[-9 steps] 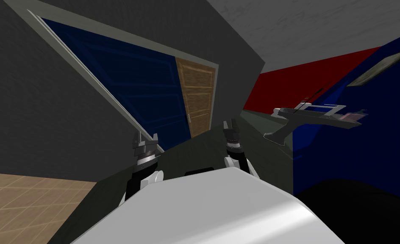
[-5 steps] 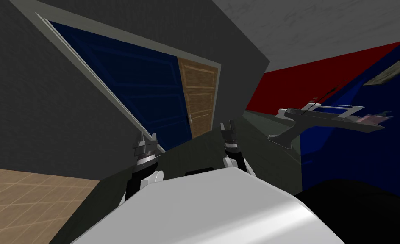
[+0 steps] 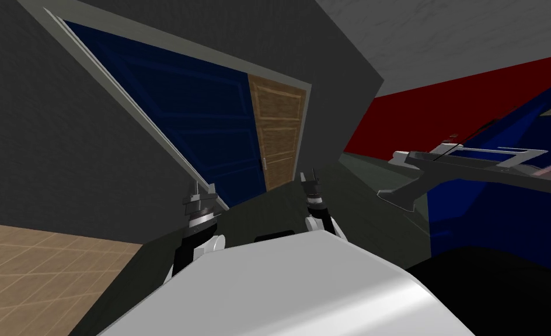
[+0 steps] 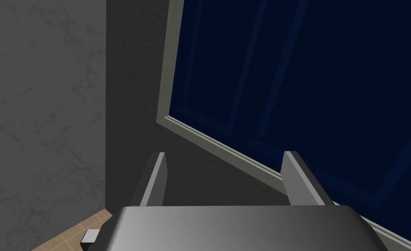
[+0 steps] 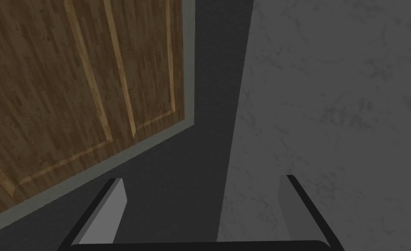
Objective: Pull the door open
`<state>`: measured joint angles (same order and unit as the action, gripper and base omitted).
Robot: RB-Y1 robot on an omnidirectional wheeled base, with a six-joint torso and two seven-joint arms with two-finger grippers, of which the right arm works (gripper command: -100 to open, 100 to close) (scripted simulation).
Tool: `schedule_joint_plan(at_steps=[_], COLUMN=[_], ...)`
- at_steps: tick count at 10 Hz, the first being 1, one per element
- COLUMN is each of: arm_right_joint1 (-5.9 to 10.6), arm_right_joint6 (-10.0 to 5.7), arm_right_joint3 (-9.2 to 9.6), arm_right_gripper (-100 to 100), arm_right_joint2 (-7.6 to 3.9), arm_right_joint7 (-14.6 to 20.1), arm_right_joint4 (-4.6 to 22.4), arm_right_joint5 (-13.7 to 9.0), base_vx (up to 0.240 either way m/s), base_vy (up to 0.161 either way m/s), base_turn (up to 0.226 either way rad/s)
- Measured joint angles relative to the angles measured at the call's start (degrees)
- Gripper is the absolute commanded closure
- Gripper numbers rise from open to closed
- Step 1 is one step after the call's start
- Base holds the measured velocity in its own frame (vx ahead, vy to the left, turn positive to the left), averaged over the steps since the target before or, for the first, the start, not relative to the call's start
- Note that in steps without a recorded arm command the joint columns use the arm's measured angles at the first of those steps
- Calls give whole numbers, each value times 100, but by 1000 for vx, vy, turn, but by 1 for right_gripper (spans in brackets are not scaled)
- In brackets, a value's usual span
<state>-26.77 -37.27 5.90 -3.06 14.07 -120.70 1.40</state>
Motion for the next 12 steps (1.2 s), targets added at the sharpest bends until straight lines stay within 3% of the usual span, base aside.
schedule_joint_plan(at_steps=[6, 12], arm_right_joint1=[203, 475], arm_right_joint6=[-83, -208], arm_right_joint3=[129, 264], arm_right_gripper=[-100, -100], arm_right_joint2=[-193, -412], arm_right_joint7=[747, 1631], arm_right_joint4=[722, 1632], arm_right_joint5=[-356, -778], base_vx=[97, 98], base_vy=[15, 14], base_turn=[75, 91])
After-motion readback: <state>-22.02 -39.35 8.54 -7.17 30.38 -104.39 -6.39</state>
